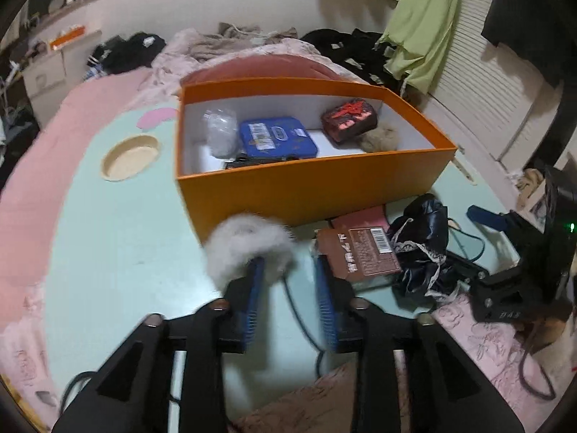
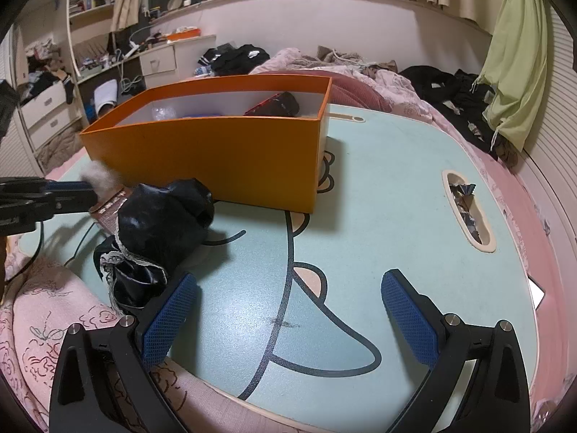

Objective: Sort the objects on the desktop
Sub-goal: 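Lift the fur ball out and place it on the table, left gripper, then grasp the white toy figure with key ring inside the box, right gripper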

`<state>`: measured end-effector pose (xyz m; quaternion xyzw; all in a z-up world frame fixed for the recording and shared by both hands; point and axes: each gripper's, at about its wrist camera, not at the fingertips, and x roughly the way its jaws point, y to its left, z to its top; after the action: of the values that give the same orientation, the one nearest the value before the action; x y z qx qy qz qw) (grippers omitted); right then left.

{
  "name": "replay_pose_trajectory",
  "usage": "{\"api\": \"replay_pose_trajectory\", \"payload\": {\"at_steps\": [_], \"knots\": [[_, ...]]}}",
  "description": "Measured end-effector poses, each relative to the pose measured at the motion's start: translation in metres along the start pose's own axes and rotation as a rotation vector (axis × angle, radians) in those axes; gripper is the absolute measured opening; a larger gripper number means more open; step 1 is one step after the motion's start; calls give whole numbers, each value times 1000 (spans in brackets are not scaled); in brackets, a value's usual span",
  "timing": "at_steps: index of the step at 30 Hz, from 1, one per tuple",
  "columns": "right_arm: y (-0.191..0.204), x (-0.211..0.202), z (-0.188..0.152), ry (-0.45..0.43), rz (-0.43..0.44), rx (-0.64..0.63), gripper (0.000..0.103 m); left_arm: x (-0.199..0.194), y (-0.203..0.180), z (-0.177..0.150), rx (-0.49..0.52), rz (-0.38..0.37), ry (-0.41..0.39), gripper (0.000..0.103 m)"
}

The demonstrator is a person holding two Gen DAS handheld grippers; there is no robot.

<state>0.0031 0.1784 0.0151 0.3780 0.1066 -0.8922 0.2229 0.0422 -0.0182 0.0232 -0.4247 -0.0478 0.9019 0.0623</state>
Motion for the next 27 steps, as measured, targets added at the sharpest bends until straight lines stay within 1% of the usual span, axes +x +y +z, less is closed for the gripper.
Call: {"api": "replay_pose_trajectory", "payload": {"at_steps": [1,2,3,5,7,9,10,12,14,16,17,18,19,21,23,25,27], "knots": [[0,0,0,0,0,0,102,-4,0,-1,5,14,-7,56],[0,0,0,0,0,0,102,-12,2,-8,16,27,-22,70],[0,0,0,0,0,0,102,-14,3,-12,26,32,-28,81],[0,0,0,0,0,0,102,-15,6,-23,42,36,-28,82],[0,1,1,3,-2,-1,102,0,6,-29,43,42,-8,84],[0,1,2,8,-5,-3,102,8,3,-34,58,135,-54,96],[-1,1,4,17,0,0,102,9,4,-35,38,122,-64,97],[-3,-3,9,10,17,24,101,8,5,-34,40,118,-63,97],[-4,-19,25,-43,72,65,100,8,6,-35,34,123,-66,100],[3,-32,42,-89,111,73,100,8,7,-35,30,125,-67,101],[11,-37,62,-96,150,59,100,7,8,-35,28,127,-68,101],[16,-38,73,-83,178,49,99,7,8,-36,26,129,-69,102],[27,-33,94,-41,237,39,93,8,8,-36,26,129,-70,102],[41,-18,123,44,303,39,86,12,7,-35,26,129,-70,102],[58,11,151,173,355,39,84,12,7,-35,25,128,-73,102],[71,45,164,297,360,48,84,12,8,-33,25,127,-74,102],[78,79,172,424,368,95,84,13,7,-33,24,127,-76,102]]}}
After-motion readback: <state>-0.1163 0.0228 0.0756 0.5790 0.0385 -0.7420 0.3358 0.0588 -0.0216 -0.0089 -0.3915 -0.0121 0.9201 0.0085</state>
